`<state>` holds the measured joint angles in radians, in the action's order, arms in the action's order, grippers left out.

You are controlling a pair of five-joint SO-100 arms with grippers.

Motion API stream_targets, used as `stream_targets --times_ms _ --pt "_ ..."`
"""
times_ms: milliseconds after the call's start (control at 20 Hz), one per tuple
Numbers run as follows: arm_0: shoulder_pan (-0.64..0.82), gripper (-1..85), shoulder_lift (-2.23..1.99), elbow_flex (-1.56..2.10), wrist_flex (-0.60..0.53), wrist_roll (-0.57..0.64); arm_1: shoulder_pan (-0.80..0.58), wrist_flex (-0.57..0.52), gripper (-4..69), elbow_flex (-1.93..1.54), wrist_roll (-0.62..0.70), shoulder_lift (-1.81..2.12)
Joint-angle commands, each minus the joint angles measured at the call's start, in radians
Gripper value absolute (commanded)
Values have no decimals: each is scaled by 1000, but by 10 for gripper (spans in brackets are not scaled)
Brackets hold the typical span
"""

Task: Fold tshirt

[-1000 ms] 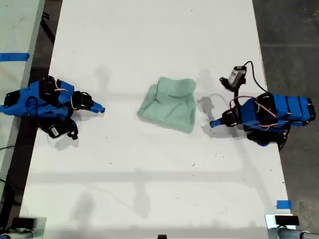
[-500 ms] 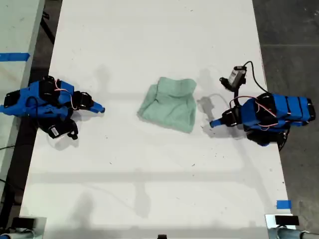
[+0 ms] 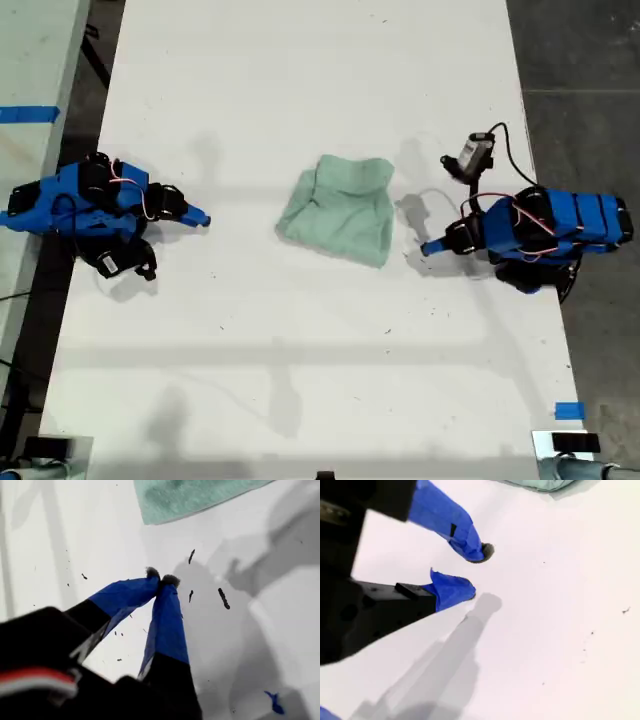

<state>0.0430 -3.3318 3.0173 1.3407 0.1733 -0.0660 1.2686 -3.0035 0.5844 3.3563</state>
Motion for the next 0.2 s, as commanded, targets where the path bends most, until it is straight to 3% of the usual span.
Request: stream_targets --times_ms 0,150 --pt "-20 67 3 0 72 -6 -6 -15 12 9 12 5" --pt "-20 67 3 0 72 -6 -6 -15 12 9 12 5"
